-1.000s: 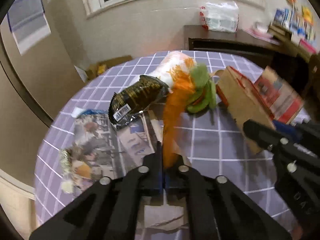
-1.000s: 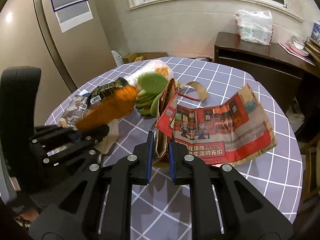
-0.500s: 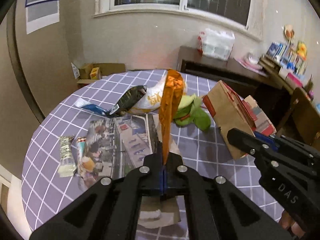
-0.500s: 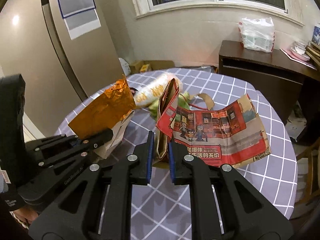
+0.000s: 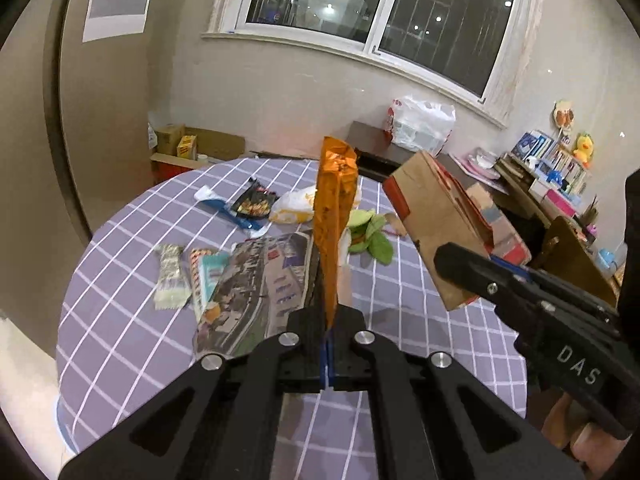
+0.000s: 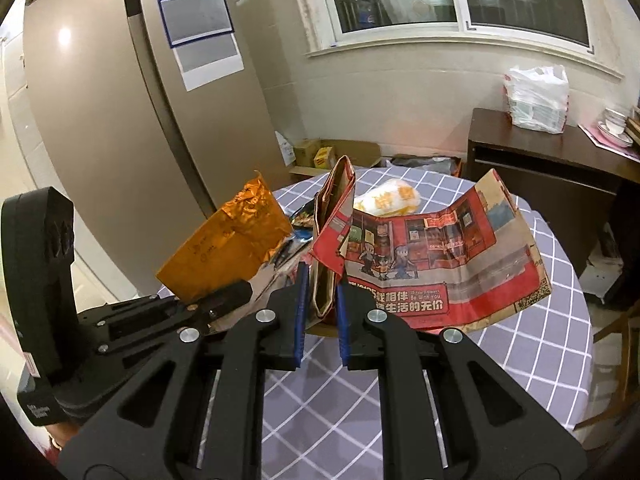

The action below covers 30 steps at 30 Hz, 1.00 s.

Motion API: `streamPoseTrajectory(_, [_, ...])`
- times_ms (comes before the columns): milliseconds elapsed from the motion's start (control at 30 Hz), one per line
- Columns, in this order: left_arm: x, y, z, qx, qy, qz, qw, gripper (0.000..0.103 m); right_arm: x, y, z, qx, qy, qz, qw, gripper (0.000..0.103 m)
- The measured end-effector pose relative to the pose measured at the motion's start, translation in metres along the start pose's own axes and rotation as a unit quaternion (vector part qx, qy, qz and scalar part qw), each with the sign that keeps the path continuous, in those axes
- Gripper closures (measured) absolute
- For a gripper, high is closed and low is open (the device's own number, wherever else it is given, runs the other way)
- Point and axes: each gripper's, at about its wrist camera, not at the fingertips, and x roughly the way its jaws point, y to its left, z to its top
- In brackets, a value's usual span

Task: Collect trash
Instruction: 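Grasp the orange packet with the left tool while the right tool holds the newspaper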

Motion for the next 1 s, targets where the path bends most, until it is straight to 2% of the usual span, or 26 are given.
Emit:
streamPoseTrajectory(167, [-0.001,-0.001,-0.014,-0.004,0.021,-0.013,0.9997,0.102,0.000,0.011,-0.011,-0.005,0.017,0.001,1.000,0.090])
streamPoseTrajectory(367, [0.002,-0.011,-0.031,0.025,0.043,-0.018,0.9986,0.102,0.006,0.013,-0.030,-0.007,0.046,-0.004,0.999,0.090])
streamPoseTrajectory(633, [0.024,-0.022,-0.047,0.049,0.074,0.001,0.9961,0.100,0.016,-0.001,-0.051,0.002,0.077,-0.015,0.997,0.090])
streamPoseTrajectory(800, [0.037,-0.021,-0.048,0.034,0.081,0.003,0.9961,0.100,0.021,-0.013,-0.057,0.006,0.089,-0.017,0.996,0.090])
streamPoseTrajectory(867, [0.038,-0.023,-0.046,0.030,0.074,0.007,0.9968,0.096,0.023,-0.014,-0.059,0.005,0.092,-0.016,0.996,0.090])
streamPoseTrajectory(1000, [0.037,-0.023,-0.039,0.035,0.058,0.018,0.9975,0.081,0.025,-0.022,-0.059,0.010,0.094,-0.015,0.995,0.090])
